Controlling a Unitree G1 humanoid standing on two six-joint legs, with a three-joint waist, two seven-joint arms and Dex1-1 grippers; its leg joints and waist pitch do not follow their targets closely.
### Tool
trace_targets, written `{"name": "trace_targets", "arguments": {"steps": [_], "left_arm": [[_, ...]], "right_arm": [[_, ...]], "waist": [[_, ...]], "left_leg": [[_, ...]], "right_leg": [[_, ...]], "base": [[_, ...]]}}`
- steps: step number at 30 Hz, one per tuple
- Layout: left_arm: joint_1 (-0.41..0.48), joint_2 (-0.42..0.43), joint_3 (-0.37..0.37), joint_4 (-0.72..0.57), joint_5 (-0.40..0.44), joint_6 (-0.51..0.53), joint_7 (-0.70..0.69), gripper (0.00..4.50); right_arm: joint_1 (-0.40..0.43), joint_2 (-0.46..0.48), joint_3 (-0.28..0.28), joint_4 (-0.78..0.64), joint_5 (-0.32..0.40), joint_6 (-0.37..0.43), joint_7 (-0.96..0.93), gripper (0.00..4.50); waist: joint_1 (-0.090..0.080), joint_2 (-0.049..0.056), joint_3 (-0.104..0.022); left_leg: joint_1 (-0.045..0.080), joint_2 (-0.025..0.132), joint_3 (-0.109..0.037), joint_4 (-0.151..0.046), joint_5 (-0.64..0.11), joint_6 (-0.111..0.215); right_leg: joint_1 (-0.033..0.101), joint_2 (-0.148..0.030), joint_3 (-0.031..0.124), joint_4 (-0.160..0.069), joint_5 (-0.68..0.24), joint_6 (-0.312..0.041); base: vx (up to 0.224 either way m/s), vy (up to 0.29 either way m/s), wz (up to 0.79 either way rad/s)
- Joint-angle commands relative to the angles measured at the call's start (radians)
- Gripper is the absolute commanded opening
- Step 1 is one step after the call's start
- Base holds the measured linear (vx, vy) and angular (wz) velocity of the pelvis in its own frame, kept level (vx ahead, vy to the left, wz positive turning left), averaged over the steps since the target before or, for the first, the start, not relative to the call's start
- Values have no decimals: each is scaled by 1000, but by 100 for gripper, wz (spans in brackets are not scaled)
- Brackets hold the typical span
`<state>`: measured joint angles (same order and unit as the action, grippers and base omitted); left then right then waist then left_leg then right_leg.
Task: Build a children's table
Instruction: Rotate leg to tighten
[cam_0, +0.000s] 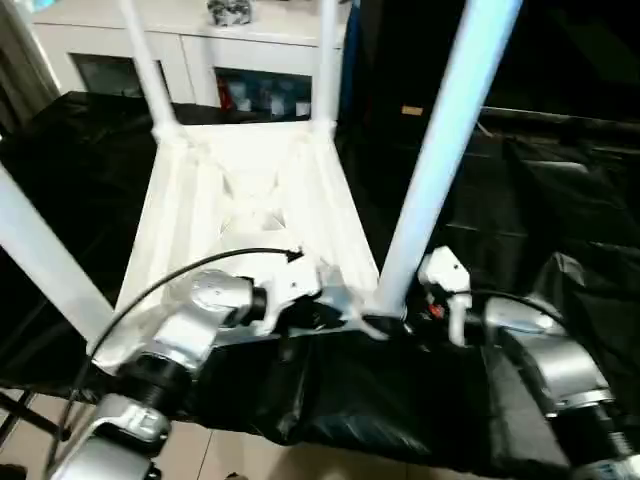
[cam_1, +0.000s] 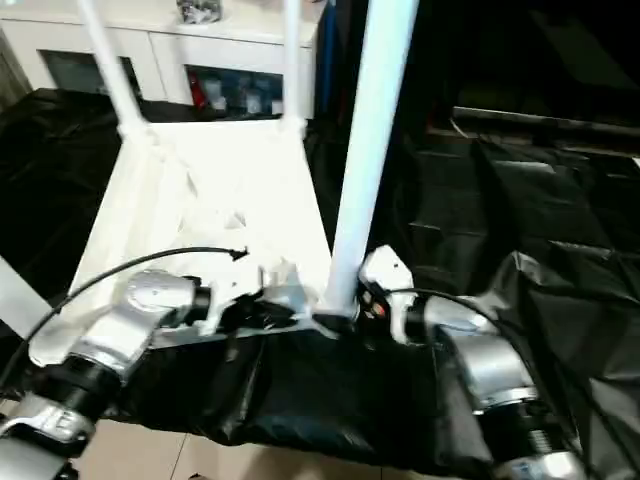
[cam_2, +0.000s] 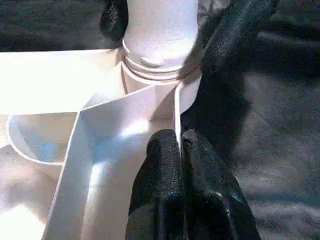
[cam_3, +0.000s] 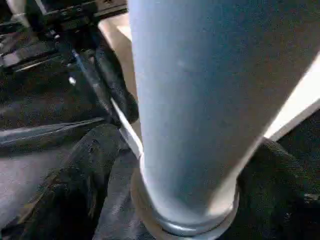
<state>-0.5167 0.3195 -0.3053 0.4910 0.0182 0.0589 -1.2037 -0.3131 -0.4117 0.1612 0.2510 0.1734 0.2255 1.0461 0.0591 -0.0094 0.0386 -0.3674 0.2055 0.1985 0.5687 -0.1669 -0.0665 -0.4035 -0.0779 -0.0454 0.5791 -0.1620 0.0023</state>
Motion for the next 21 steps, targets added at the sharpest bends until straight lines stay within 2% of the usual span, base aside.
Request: {"name": "trace_targets", "arguments": {"steps": [1,2,4,13,19,21], "left_arm": [[3,-2,-3,-20,-31,-19,-29,0],[2,5,1,-20,-38,-20,-47,0],[0,10,1,-13,-38,-24,-53,0],[2,14,-6,-13,-43,-26,-65,0],[0,15,-8,-1,-30,-38,-45,0],[-2,-8,-9,15,-6,-41,16,0]], "right_arm": [[-4,-10,4,5,16,1,18,343],[-9,-19,5,5,23,3,36,321],[-14,-23,4,11,23,0,45,311],[-16,-27,17,22,11,-16,58,236],[8,-21,36,6,8,-24,62,211],[31,-3,43,0,9,-22,49,209]], "waist": [[2,-4,-57],[3,-5,-55],[4,-4,-55],[5,-7,-57],[5,-5,-57],[5,-4,-57]], "left_leg": [[15,27,-10,-59,-256,50],[16,27,-10,-60,-267,46],[17,27,-11,-60,-276,39],[14,26,-10,-58,-252,42],[15,26,-11,-58,-255,40],[16,27,-10,-58,-259,39]], "right_leg": [[41,-52,31,-60,-236,-215],[40,-51,31,-62,-257,-211],[39,-52,31,-63,-275,-206],[42,-52,31,-59,-251,-207],[42,-51,31,-60,-249,-207],[41,-51,31,-61,-247,-207]], "base": [[0,0,0],[0,0,0],[0,0,0],[0,0,0],[0,0,0],[0,0,0]]}}
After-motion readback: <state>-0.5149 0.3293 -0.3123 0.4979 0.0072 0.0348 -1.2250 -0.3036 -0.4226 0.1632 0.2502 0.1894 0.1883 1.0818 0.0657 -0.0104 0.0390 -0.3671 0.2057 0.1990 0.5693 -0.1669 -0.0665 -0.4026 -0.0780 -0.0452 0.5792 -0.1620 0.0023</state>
